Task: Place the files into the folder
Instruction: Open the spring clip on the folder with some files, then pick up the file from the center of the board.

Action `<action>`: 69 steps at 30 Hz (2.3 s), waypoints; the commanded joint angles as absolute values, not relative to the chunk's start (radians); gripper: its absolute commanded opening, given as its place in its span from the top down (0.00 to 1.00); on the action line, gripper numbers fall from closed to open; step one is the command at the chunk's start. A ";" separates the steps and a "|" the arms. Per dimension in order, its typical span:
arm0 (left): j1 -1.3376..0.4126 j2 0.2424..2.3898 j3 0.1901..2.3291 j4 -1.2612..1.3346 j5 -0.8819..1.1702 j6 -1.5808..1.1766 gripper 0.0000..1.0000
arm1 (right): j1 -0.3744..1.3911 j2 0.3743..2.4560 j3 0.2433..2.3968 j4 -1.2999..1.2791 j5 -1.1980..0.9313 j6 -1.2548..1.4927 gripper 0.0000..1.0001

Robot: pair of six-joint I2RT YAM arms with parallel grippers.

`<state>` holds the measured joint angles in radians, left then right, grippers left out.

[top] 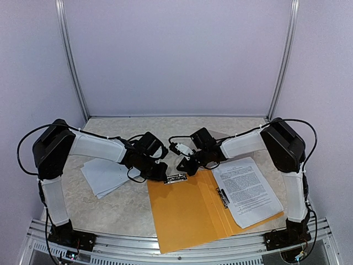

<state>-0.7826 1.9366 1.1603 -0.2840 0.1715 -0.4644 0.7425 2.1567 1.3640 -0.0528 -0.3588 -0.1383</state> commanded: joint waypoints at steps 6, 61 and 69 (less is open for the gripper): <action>-0.801 1.964 1.115 -0.515 0.265 -0.457 1.00 | 0.723 2.226 1.269 -0.156 -0.188 -0.125 1.00; -0.680 1.628 1.206 -0.366 0.169 -0.354 0.01 | 0.792 1.782 1.084 0.072 -0.157 -0.004 0.32; -0.660 1.331 0.960 -0.345 -0.227 -0.499 0.01 | 0.916 1.995 1.372 -0.030 -0.028 0.063 0.32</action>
